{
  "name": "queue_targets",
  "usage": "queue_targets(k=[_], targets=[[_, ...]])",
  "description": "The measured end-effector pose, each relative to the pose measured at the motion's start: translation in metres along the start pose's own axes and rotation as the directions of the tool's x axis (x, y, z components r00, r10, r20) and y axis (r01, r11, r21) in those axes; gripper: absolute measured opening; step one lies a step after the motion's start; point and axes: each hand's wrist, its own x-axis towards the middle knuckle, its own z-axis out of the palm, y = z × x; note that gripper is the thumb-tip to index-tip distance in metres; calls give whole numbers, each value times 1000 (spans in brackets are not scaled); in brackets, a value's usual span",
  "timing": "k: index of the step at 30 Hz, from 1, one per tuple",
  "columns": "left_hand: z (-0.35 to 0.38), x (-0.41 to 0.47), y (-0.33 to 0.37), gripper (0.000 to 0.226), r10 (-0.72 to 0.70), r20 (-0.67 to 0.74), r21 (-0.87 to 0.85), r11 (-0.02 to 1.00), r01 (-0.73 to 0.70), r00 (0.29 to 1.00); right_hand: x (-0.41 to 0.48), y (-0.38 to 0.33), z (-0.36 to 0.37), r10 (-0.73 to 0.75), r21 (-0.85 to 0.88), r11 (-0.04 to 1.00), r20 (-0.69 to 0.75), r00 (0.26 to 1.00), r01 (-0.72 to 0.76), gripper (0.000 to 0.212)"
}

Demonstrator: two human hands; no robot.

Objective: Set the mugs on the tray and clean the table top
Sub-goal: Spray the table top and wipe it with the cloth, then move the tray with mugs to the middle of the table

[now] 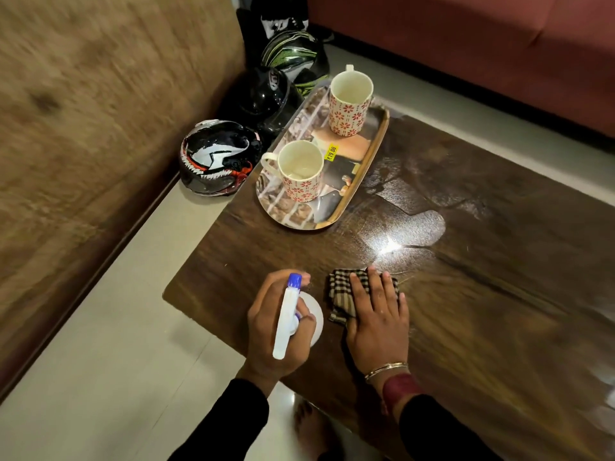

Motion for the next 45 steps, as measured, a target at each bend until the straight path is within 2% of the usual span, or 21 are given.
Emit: queue_targets(k=[2,4,6,11,14,16,18,20,23,25,27,30,34,36,38,41,43,45], targets=[[-2,-6,-7,68,48,8,0,999,-48,999,-1,1,0,5,6,1000,6,1000,-5,72],[1,-14,-14,93,-13,85,-9,1000,14,996,-2,1,-2,7,9,1000,16,1000,-7,71],[0,-22,-19,107,-48,136,4,999,48,990,-2,2,-2,3,12,1000,17,1000,-4,72],[-11,-27,-28,115,-115,170,23,993,113,979,-1,1,-4,-10,5,1000,22,1000,9,70],[-45,-36,-32,117,-142,298,58,990,131,944,-4,-1,-9,-5,-9,1000,63,998,5,70],[-79,-41,-42,116,-153,387,147,984,103,909,-4,-3,-18,-2,23,1000,115,993,-1,73],[-114,-43,-55,110,-222,412,262,958,119,884,-4,-3,-27,-18,63,998,197,980,6,78],[-137,-32,-63,85,-248,321,339,931,134,914,-5,-1,-38,-63,170,985,193,979,30,84],[-132,2,-65,48,-223,99,407,898,165,970,11,12,-60,-169,325,932,-1,986,160,90],[-109,29,-65,30,-230,-44,414,881,227,972,46,23,-73,-167,362,911,-117,979,199,83],[-83,59,-56,8,-324,-166,369,855,364,931,94,31,-86,-61,411,902,-185,981,134,62],[-49,99,-44,13,-584,-189,246,750,614,789,183,44,-102,111,502,865,-166,980,-13,39],[-15,129,-46,27,-749,-139,182,623,760,648,303,66,-119,270,567,798,-34,962,-204,37],[-1,134,-52,29,-839,-59,38,540,841,542,348,68,-124,331,600,755,-2,943,-264,37],[10,135,-59,27,-888,43,-149,447,882,457,385,62,-126,323,593,764,-10,946,-255,39],[18,135,-65,22,-880,141,-272,406,873,453,416,44,-126,210,570,798,43,977,-197,41],[22,137,-66,21,-883,164,-328,372,868,440,426,33,-121,132,534,827,120,984,-176,43],[25,140,-66,24,-891,164,-377,341,861,424,432,25,-116,105,480,863,133,986,-157,40]])
